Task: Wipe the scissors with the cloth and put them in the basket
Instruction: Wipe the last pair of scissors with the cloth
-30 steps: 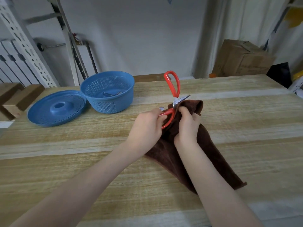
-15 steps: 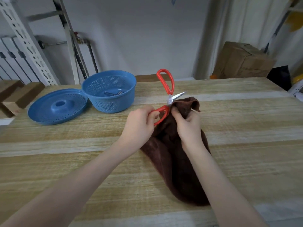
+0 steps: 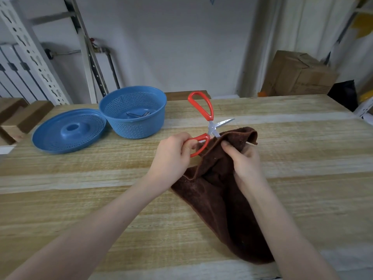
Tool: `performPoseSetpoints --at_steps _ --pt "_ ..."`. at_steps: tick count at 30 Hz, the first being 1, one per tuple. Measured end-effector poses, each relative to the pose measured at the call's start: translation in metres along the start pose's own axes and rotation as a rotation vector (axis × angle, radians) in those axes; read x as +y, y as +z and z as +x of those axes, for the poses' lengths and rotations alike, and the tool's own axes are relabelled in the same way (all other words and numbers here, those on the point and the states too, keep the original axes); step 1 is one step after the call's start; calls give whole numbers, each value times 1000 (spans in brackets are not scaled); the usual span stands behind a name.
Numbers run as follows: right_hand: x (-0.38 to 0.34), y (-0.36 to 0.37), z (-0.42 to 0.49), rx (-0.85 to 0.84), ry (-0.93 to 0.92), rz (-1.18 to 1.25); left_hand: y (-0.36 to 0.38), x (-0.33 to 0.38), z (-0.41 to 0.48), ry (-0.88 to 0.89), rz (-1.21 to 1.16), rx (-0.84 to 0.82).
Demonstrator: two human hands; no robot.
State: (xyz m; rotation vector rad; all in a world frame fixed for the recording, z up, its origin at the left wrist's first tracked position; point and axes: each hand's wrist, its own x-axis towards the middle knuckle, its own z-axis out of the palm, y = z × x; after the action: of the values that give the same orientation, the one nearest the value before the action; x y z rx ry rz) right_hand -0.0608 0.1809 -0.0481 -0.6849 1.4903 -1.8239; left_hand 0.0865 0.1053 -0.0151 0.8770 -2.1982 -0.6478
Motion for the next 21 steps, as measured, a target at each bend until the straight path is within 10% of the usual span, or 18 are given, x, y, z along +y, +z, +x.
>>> performPoseSetpoints --at_steps 14,21 --pt "3 -36 5 422 -21 256 -17 -9 12 -6 16 73" --pt "-50 -49 30 287 -138 22 -34 -11 17 51 84 -81"
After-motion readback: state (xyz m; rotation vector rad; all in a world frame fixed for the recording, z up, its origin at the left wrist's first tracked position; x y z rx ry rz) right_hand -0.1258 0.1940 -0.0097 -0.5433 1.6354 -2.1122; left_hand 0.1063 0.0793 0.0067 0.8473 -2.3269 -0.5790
